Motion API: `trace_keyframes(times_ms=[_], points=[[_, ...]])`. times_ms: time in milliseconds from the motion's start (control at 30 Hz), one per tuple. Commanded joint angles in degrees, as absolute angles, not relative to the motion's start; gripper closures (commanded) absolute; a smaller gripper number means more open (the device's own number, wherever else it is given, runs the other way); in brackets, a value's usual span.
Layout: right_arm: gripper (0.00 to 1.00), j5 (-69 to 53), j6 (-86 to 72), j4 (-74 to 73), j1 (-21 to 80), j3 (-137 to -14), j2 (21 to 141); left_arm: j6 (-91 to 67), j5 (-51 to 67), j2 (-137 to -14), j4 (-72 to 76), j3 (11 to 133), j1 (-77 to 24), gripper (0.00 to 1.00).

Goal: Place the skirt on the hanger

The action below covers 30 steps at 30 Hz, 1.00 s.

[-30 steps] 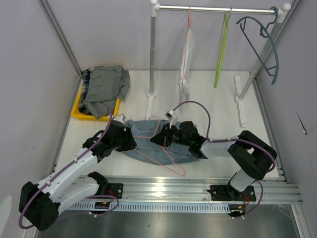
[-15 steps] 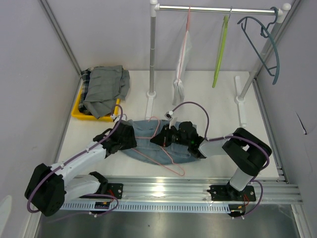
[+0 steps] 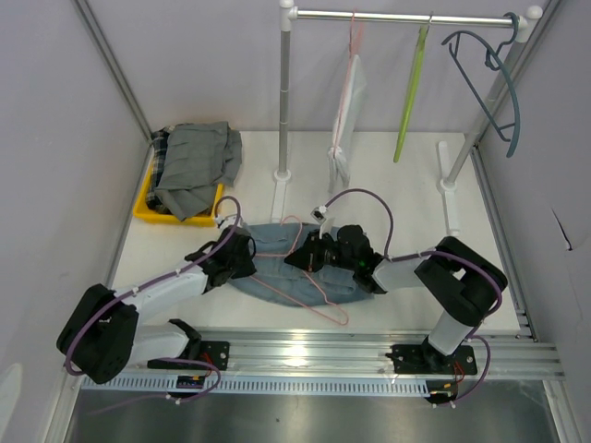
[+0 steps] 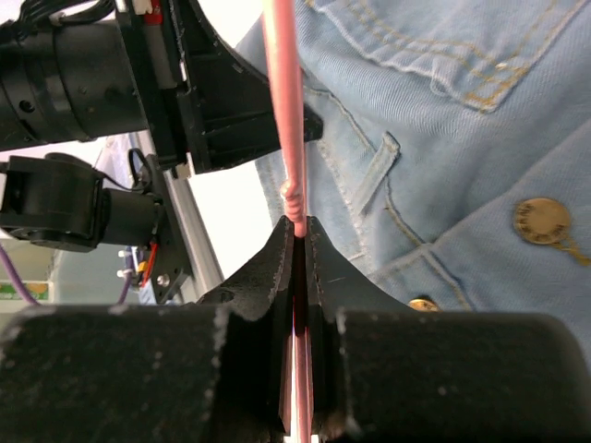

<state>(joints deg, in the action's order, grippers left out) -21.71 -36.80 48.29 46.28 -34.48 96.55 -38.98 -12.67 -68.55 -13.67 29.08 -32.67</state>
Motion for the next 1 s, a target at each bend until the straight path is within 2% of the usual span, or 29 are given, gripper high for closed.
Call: trace_keyframes(times_ms=[0, 100, 233, 600, 800, 967], points=[[1.0, -21.3, -34.3, 50.5, 45.3, -33.8, 97.5, -37.4, -9.7, -67.9, -10.0, 31.8, -33.2, 0.83], [1.0, -21.2, -34.1, 51.3, 44.5, -32.9, 98.2, -36.1, -6.3, -65.4, -15.9, 39.0, -33.2, 1.0], [1.0, -19.9, -33.1, 51.1, 43.9, -32.3, 98.2, -34.7, -4.0, -65.0, -26.8, 47.0, -33.2, 1.0], [1.0, -12.8, -25.7, 41.6, 43.3, -33.0, 94.1, -36.2, 1.4, -59.9, -42.0, 51.2, -30.2, 1.0], [1.0, -4.8, -18.9, 28.2, 44.9, -35.7, 87.0, -35.2, 4.1, -57.0, -44.6, 49.0, -23.9, 1.0], [1.0, 2.5, -13.1, 12.7, 46.7, -43.9, 83.0, -34.1, 6.2, -56.3, -44.6, 47.5, -19.1, 1.0]])
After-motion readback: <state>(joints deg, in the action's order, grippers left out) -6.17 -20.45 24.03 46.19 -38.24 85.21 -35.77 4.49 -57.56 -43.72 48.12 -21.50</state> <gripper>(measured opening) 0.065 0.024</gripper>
